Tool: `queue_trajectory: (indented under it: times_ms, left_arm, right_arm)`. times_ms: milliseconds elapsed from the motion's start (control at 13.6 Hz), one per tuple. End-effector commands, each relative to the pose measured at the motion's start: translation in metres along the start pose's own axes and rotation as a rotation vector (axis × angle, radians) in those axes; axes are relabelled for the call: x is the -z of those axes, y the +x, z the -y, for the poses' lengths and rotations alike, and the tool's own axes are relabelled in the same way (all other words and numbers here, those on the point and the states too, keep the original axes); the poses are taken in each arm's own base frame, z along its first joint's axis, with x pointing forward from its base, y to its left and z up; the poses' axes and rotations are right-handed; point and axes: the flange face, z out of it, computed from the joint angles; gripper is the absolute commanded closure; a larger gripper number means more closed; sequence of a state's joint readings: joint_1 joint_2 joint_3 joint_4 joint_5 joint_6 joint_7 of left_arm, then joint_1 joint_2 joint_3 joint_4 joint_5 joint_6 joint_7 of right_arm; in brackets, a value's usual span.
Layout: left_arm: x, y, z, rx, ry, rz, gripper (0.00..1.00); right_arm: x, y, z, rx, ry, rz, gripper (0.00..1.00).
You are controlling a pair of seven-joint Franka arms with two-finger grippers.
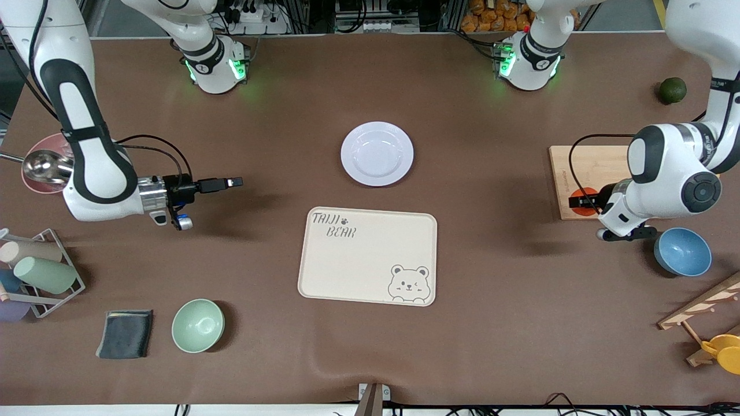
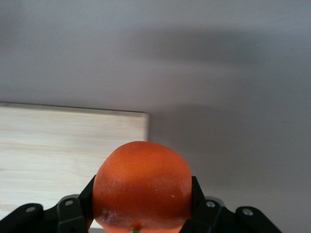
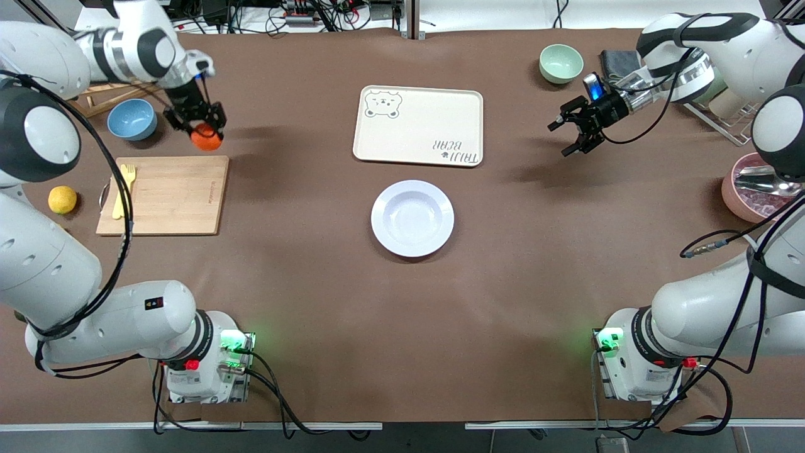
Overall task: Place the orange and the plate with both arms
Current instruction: 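Carry the orange with the left gripper onto the white plate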
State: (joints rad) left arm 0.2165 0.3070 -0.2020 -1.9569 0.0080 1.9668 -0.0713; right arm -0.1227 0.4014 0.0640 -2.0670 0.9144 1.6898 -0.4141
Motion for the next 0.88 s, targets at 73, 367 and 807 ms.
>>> queue_trajectory:
  times_ms: [73, 367, 807]
  left_arm:
    - [0.025, -0.005, -0.085, 0.081, -0.111, 0.031, 0.6]
    - [0.023, -0.043, -0.215, 0.196, -0.071, 0.043, 0.6]
    - [-0.017, -0.111, -0.35, 0.396, -0.043, 0.044, 0.6]
  right_arm:
    - [-0.027, 0.0, 0.007, 0.01, 0.023, 0.007, 0.0]
    - [-0.059, 0.005, -0.004, 0.045, 0.049, -0.033, 0.0]
    - [-0.109, 0.008, 0.011, 0.069, 0.069, -0.053, 0.0]
